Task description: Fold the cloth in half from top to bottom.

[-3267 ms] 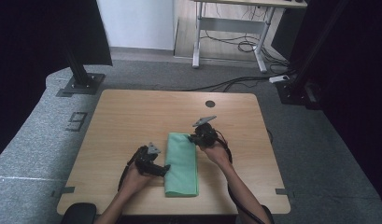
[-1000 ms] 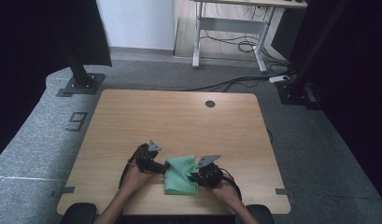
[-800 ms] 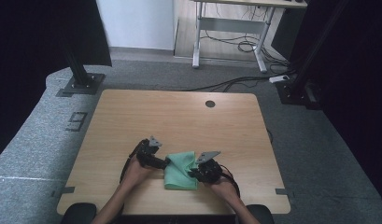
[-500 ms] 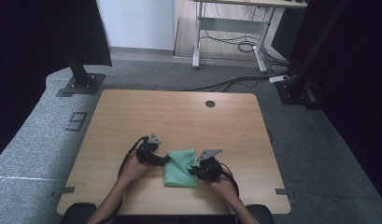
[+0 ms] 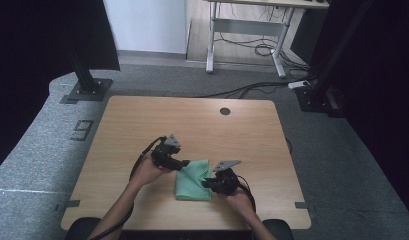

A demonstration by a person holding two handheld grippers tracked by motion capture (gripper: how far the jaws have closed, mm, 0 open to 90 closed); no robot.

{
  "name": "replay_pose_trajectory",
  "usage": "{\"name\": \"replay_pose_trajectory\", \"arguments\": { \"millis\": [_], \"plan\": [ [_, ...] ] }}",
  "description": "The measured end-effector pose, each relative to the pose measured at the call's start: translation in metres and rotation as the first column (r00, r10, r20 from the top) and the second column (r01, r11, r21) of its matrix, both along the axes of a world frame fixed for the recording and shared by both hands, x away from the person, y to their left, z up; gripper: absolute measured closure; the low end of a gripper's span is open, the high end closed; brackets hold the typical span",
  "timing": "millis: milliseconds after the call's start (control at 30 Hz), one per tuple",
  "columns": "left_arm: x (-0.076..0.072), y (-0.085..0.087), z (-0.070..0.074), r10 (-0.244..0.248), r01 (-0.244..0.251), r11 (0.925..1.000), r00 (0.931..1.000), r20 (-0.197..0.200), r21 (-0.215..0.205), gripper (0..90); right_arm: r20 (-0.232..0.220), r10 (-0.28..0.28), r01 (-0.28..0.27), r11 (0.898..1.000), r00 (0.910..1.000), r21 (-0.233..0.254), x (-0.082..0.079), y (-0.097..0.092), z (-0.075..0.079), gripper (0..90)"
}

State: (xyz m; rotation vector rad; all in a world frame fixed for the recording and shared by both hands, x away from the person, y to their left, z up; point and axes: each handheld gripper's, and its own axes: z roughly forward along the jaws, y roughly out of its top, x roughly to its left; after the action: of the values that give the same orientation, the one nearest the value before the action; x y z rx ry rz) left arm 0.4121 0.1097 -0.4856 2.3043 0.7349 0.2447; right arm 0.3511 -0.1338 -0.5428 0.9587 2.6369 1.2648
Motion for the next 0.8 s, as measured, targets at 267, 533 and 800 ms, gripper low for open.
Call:
{"name": "replay_pose_trajectory", "arguments": {
  "millis": [267, 533, 800],
  "plan": [
    [0.010, -0.039, 0.004, -0.086, 0.086, 0.9961, 0.9960, -0.024, 0.016, 35.6, 0.003, 0.005, -0.005, 1.000, 1.0000, 0.009, 0.000, -0.001, -0.001, 80.0],
    [0.014, -0.061, -0.003, -0.132, 0.137, 0.9897, 0.9872, -0.089, 0.042, 50.5, 0.004, 0.004, -0.004, 1.000, 1.0000, 0.013, 0.000, -0.001, -0.001, 79.8],
    [0.013, -0.054, -0.004, -0.166, 0.175, 0.9831, 0.9755, -0.144, 0.052, 84.6, 0.006, 0.010, -0.010, 1.000, 0.9999, 0.017, 0.000, -0.002, -0.002, 79.4]
  ]
}}
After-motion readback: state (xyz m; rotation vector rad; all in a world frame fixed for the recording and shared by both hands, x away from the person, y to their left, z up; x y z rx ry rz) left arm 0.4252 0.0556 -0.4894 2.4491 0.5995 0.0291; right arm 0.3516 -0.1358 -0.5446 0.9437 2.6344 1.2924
